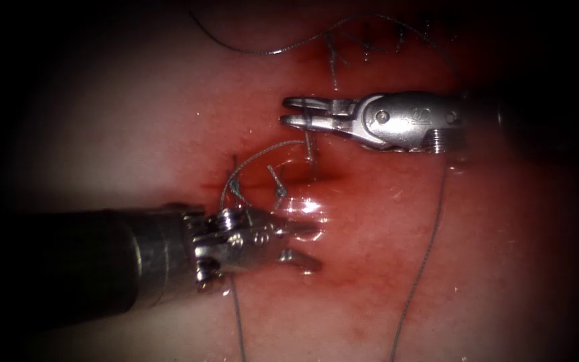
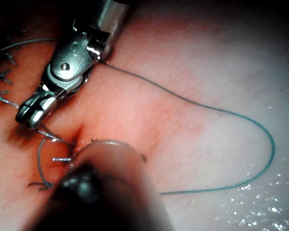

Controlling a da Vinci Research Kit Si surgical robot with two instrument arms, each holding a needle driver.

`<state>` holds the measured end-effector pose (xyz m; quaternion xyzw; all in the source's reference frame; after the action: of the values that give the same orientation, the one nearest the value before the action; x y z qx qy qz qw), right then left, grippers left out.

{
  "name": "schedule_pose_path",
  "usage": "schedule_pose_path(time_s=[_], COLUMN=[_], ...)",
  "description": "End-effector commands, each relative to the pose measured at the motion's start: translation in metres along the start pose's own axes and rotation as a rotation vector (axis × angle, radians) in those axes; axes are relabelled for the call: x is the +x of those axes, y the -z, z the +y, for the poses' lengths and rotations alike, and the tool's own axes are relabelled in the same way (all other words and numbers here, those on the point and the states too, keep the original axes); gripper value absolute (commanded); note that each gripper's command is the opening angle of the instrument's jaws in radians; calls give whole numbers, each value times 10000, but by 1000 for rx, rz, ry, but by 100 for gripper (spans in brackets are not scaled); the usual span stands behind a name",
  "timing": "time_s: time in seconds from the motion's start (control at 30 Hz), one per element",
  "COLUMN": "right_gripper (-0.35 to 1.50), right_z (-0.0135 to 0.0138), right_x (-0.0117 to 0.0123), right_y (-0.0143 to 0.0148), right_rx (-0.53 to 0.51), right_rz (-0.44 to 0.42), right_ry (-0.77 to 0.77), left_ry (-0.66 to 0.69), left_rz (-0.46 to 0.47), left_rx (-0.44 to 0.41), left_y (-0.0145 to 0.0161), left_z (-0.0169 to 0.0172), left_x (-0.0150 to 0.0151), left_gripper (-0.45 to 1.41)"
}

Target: Wound Closure

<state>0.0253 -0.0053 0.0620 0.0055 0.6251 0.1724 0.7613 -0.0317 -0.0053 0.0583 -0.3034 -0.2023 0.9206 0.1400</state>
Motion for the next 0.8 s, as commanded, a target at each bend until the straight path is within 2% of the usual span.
schedule_pose_path(time_s=[0.03, 0.43, 0.8], right_gripper=[-35, -35, -35], right_z=[-1, 1, 0], right_x=[-4, -7, -12], right_y=[-7, -5, -7], right_rx=[-5, -2, 72], right_rz=[3, 9, 27], right_ry=[-1, -106, -255], left_ry=[-4, -4, -15], left_rz=[-3, -19, -28], left_rx=[-3, -15, -29], left_y=[-9, -9, -4], left_z=[0, 12, 25], left_x=[0, -13, -16], left_gripper=[56, 56, 52])
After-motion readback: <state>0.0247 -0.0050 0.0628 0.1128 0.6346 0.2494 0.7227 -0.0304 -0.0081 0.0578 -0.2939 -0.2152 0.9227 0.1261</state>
